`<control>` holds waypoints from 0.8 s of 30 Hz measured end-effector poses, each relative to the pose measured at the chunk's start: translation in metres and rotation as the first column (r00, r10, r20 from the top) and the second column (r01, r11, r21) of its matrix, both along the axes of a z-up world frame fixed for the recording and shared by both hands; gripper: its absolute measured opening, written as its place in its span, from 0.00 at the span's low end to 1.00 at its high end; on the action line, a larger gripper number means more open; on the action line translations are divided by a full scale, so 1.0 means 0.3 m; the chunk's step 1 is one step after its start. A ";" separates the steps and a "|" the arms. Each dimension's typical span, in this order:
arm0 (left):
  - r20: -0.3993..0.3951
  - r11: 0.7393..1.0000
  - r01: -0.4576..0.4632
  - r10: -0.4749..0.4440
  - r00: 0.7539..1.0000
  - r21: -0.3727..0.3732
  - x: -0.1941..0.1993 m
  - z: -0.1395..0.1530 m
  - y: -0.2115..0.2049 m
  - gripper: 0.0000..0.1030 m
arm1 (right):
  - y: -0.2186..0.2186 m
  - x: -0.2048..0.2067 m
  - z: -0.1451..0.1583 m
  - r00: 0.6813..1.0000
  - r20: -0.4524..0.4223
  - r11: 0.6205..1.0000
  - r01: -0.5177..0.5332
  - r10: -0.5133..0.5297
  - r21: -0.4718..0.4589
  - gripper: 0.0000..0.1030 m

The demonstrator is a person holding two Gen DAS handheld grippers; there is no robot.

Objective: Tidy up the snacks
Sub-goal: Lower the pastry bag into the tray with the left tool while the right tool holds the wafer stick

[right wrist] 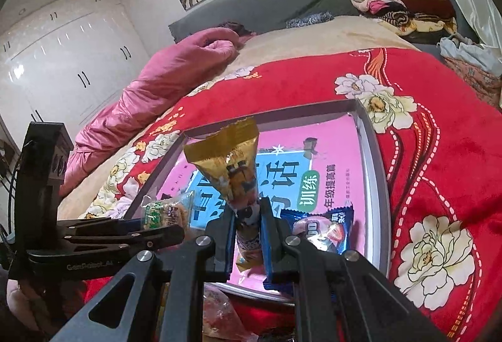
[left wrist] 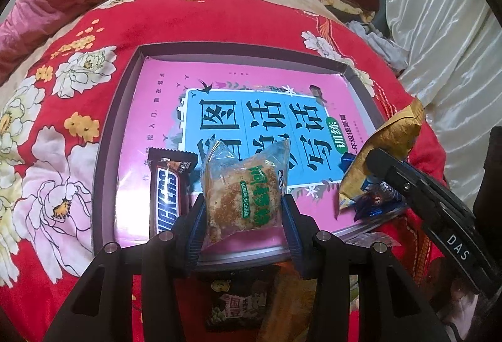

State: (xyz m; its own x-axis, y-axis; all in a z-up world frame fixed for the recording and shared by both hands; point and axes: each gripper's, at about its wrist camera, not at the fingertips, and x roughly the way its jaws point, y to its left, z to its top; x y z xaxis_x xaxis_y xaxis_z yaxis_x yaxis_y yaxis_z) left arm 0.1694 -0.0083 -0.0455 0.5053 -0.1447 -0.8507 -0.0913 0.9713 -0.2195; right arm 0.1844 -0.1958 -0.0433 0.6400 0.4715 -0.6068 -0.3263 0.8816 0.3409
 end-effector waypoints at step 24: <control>-0.018 1.000 0.000 0.000 1.000 0.004 0.011 -0.024 -0.005 0.47 | 0.037 0.032 -0.061 0.996 -0.078 0.999 -0.047 0.048 0.017 0.18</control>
State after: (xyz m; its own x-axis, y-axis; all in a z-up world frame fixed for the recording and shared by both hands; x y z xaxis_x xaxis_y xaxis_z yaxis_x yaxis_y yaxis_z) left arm 0.1726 -0.0097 -0.0528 0.4897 -0.1417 -0.8603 -0.0948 0.9722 -0.2141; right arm 0.1940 -0.1847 -0.0617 0.5670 0.5098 -0.6470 -0.3395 0.8603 0.3804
